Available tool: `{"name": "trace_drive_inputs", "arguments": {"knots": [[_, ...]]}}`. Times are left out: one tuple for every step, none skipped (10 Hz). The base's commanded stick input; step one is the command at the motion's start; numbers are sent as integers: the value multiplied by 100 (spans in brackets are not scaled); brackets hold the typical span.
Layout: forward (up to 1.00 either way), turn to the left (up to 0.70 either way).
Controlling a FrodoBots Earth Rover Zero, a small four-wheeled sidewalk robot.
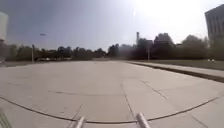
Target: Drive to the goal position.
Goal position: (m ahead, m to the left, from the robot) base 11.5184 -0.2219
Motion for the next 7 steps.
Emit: {"name": "trace_drive_inputs", "arguments": {"knots": [[100, 0], [100, 0], [100, 0], [100, 0], [100, 0], [100, 0], [100, 0]]}}
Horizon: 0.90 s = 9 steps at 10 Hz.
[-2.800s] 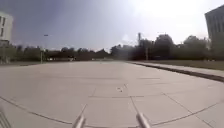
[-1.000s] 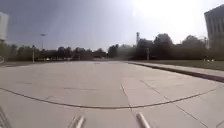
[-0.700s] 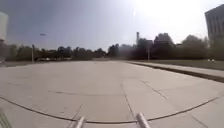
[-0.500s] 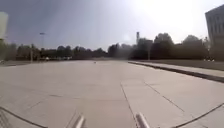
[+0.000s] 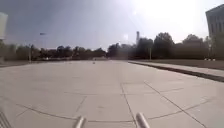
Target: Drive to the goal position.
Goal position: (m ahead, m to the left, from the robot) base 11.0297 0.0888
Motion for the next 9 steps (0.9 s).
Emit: {"name": "trace_drive_inputs", "arguments": {"knots": [[100, 0], [100, 0], [100, 0], [100, 0], [100, 0], [100, 0], [100, 0], [100, 0], [100, 0]]}}
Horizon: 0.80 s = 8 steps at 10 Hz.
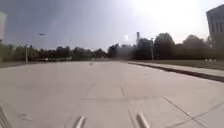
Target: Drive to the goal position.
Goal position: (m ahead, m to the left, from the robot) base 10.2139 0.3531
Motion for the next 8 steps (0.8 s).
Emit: {"name": "trace_drive_inputs", "arguments": {"knots": [[100, 0], [100, 0], [100, 0], [100, 0], [100, 0], [100, 0], [100, 0], [100, 0]]}}
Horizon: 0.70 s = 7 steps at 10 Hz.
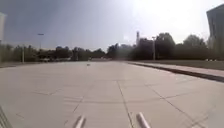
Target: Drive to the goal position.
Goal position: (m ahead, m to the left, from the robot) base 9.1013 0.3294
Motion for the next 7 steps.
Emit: {"name": "trace_drive_inputs", "arguments": {"knots": [[100, 0], [100, 0], [100, 0], [100, 0], [100, 0], [100, 0], [100, 0]]}}
